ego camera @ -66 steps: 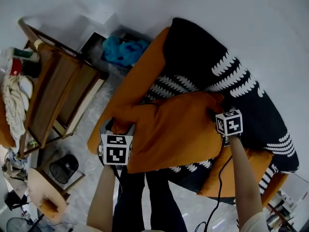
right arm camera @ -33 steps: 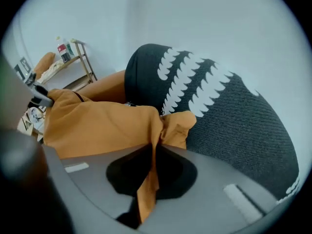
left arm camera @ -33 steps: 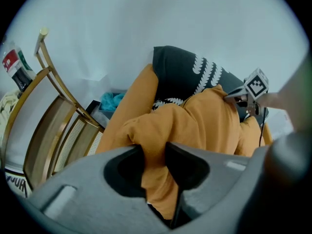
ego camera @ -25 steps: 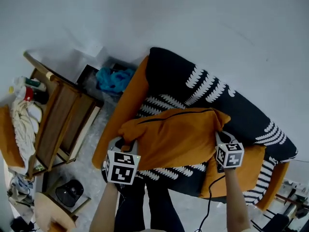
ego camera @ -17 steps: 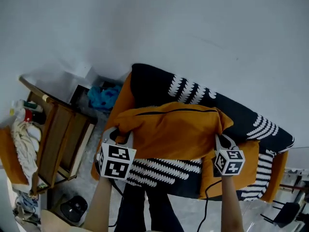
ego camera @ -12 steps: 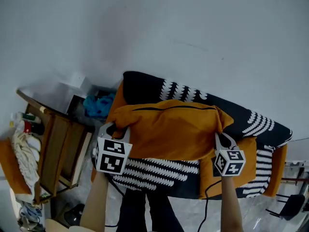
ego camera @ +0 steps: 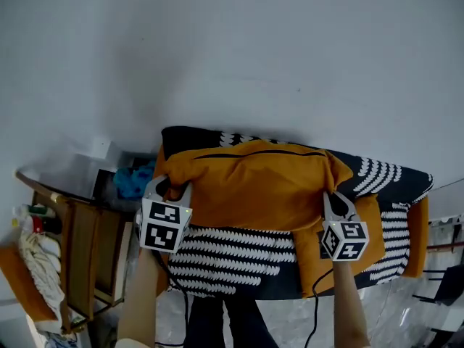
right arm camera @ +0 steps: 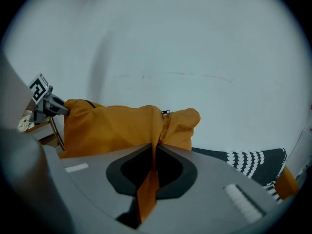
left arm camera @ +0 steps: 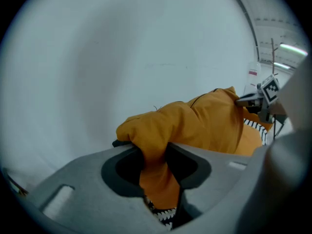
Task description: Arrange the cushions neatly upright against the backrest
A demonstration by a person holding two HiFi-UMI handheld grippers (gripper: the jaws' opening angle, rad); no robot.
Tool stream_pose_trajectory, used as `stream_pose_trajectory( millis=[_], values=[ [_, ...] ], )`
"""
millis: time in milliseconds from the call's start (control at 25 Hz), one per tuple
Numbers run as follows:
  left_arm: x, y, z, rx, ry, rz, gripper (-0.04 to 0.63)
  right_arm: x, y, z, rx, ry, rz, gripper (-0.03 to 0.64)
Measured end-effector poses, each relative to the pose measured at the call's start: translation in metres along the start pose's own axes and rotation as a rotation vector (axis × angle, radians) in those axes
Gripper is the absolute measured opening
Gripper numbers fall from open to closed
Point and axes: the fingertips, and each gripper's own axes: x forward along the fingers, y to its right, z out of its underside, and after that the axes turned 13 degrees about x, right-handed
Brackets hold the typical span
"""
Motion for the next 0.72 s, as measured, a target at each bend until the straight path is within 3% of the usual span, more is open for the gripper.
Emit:
stream_pose_trajectory(
  millis=[200, 440, 720],
  values=[
    [0.026, 0.000, 0.009, 0.027, -0.005, 0.000, 0.152, 0.015, 0.007, 0.024, 0.009, 0.008, 0.002, 0.020],
    [0.060, 0.005, 0.053, 0.010, -0.075, 0.009, 0.160, 0.043, 0.007, 0.060, 0.034, -0.038, -0.027, 0.020],
    [0.098, 0.003, 0.067, 0.030, -0.109, 0.043, 0.174, 0.067, 0.023, 0.089, 0.118, -0.085, 0.034, 0.020]
  ],
)
